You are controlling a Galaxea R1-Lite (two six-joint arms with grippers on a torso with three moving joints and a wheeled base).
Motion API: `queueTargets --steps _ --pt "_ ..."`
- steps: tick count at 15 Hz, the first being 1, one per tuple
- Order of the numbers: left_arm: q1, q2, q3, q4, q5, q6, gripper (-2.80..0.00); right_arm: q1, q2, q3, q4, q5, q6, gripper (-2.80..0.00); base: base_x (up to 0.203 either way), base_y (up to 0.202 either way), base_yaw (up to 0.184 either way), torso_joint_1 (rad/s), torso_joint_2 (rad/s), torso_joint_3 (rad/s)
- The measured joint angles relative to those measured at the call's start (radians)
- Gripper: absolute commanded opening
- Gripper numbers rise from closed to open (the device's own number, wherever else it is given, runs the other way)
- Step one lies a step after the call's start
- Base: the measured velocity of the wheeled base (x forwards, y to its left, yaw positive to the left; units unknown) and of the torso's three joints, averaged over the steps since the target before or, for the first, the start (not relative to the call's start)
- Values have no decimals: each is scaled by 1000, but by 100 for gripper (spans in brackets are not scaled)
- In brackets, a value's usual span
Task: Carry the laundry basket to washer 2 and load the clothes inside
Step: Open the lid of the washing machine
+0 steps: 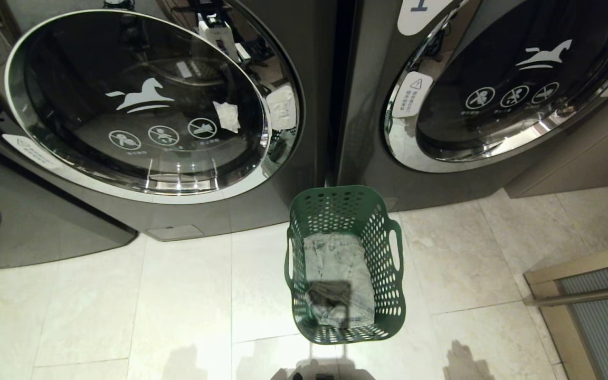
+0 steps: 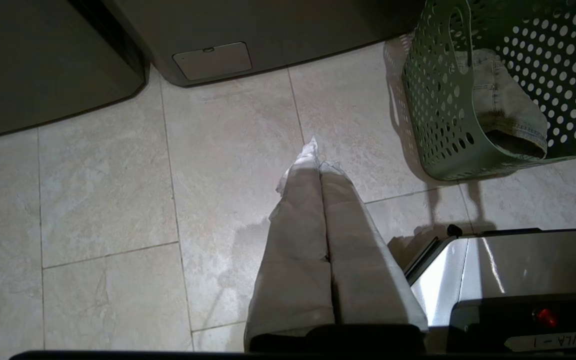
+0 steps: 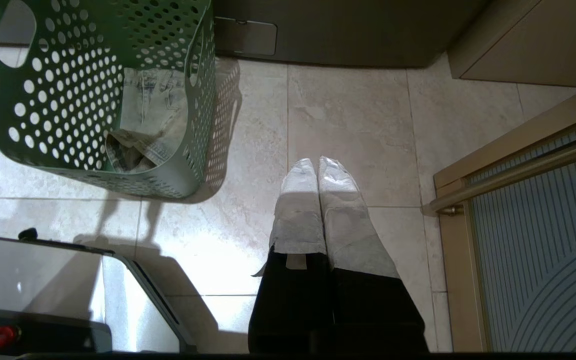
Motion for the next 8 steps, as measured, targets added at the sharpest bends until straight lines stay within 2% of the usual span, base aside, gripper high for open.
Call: queueTargets --steps 8 --pt "1 0 0 1 0 -5 -280 0 0 0 1 -1 4 -280 0 0 0 1 3 205"
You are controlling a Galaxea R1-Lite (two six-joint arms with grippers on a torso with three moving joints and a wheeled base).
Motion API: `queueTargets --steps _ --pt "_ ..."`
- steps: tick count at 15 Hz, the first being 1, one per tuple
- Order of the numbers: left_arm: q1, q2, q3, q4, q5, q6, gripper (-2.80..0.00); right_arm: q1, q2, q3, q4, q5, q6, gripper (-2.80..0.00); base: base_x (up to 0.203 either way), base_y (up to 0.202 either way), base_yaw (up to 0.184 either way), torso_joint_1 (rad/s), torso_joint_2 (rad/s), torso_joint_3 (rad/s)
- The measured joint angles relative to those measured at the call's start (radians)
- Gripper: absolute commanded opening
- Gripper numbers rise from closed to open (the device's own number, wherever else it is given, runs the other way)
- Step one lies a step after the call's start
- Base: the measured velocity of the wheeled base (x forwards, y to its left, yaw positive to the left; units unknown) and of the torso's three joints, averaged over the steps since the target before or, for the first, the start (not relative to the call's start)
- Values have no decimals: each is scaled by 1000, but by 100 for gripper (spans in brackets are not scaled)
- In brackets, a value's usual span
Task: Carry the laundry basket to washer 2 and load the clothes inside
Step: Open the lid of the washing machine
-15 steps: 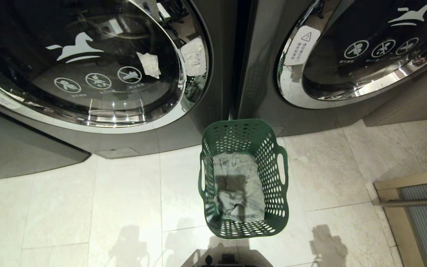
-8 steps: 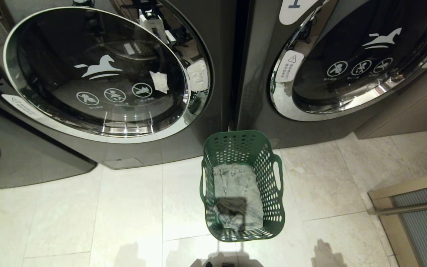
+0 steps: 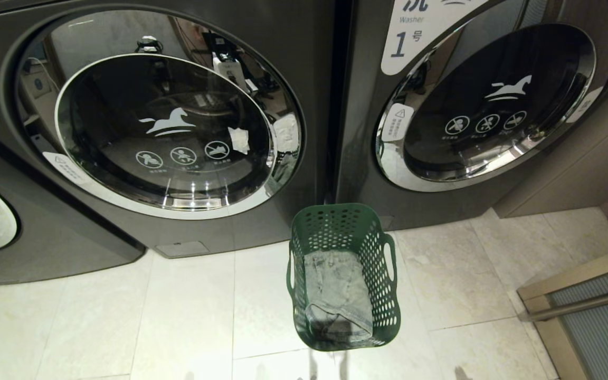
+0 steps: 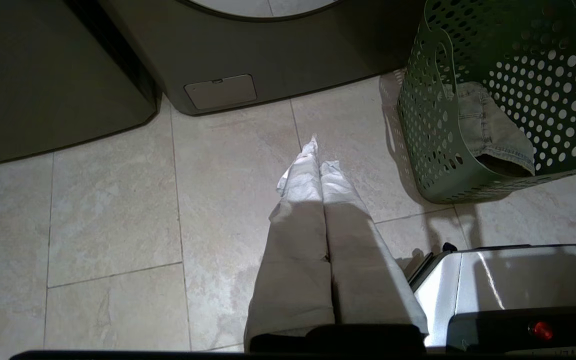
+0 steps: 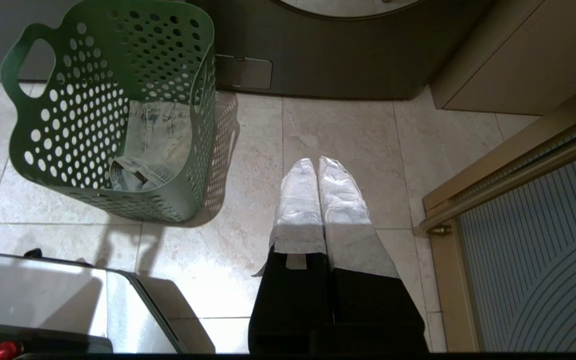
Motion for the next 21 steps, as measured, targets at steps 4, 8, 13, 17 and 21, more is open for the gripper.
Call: queueTargets --steps 4,8,13,17,21 --pt "0 0 0 0 0 0 -280 0 0 0 0 0 0 -280 0 0 0 4 6 200" --pt "0 0 0 0 0 0 -280 0 0 0 0 0 -2 -280 0 0 0 0 0 204" --pt "0 0 0 0 0 0 -280 0 0 0 -1 3 -7 -280 0 0 0 2 -1 204" --pt "-1 0 1 -1 0 0 -280 0 0 0 -1 6 -11 -280 0 0 0 2 5 181" --pt "0 0 1 -3 0 -1 -280 0 0 0 -1 1 -4 -280 0 0 0 -1 1 37"
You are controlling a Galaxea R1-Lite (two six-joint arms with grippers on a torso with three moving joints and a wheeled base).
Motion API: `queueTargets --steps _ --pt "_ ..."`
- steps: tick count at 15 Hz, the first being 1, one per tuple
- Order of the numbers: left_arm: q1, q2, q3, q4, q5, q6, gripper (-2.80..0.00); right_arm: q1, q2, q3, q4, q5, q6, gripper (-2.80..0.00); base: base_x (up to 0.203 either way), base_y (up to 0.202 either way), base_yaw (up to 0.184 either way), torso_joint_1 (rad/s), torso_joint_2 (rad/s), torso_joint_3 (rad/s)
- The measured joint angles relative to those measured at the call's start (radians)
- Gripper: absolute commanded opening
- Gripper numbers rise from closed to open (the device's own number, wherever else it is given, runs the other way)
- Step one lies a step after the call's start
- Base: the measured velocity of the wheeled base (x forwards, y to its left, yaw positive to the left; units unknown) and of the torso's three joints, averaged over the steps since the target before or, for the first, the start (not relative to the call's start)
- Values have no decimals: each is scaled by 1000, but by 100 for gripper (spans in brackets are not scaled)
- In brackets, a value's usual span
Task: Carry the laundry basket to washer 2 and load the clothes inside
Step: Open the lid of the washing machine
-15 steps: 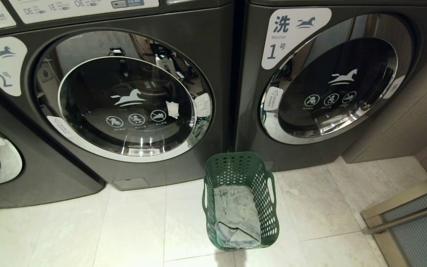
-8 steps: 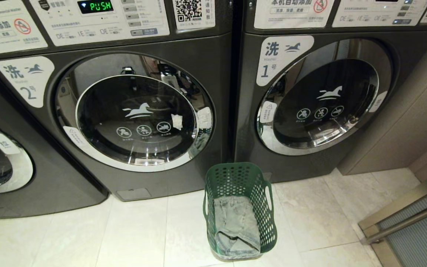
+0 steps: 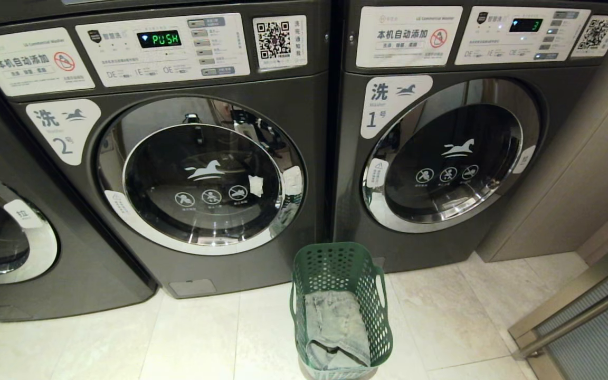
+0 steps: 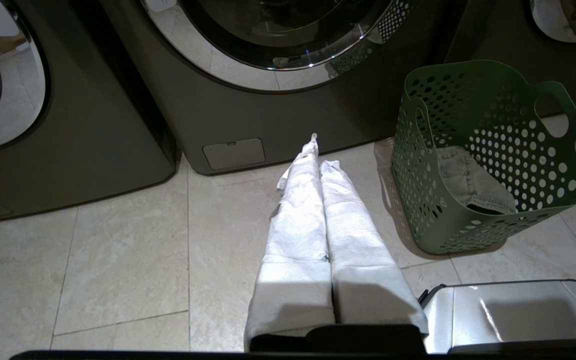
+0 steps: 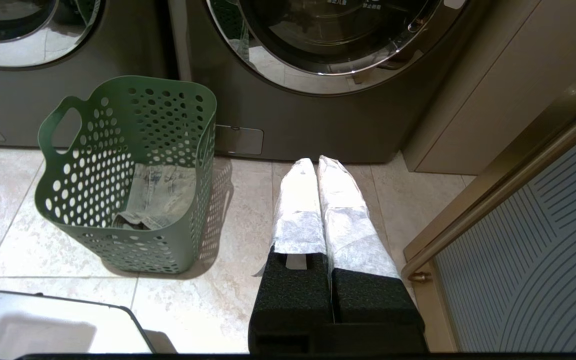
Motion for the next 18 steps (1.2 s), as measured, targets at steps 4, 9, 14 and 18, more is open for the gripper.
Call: queueTargets --steps 4,9,14,18 --pt "0 0 0 0 0 1 -280 0 0 0 -1 2 -5 -280 0 0 0 0 0 0" --pt "1 0 0 0 1 0 -280 0 0 0 -2 2 -7 -280 1 -1 41 -1 2 0" --pt "0 0 -1 0 1 0 -280 0 0 0 0 1 -1 -280 1 -4 96 -2 2 1" --pt "0 0 0 0 1 0 -280 0 0 0 0 0 0 -280 0 0 0 0 0 0"
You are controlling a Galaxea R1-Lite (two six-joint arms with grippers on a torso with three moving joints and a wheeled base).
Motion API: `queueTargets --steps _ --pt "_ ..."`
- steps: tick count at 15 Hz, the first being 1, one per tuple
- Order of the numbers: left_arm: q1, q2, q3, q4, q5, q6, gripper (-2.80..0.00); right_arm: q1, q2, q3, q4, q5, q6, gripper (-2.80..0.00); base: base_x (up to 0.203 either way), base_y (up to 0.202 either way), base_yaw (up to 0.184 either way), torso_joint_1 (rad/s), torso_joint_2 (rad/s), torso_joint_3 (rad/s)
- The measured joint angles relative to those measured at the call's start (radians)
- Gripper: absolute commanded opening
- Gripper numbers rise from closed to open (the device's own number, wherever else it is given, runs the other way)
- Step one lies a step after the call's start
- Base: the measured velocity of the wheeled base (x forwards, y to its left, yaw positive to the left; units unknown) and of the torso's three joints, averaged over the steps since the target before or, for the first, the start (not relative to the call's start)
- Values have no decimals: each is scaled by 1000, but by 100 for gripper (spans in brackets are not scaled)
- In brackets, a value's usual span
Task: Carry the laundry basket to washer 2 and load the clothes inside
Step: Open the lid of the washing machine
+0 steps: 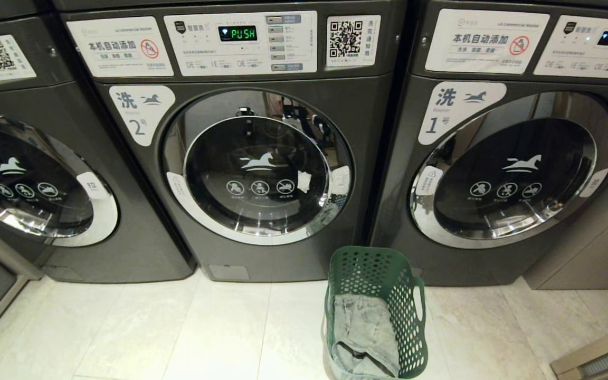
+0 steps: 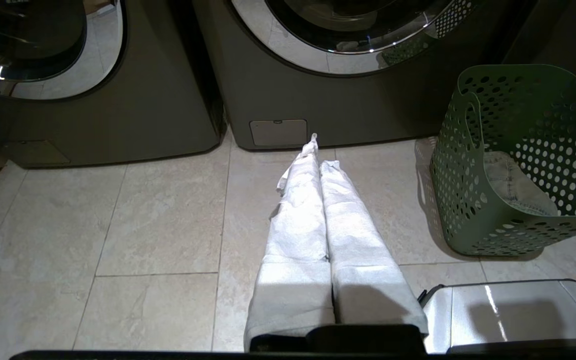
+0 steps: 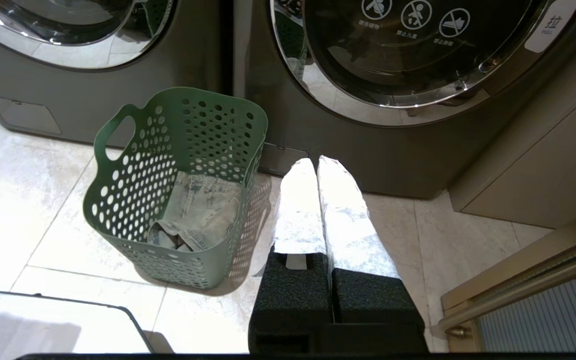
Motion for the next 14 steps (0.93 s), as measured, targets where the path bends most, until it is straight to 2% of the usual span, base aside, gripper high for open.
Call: queueTargets --steps 14 --pt "0 0 0 0 -1 1 -280 0 0 0 0 0 0 -280 0 0 0 0 0 0"
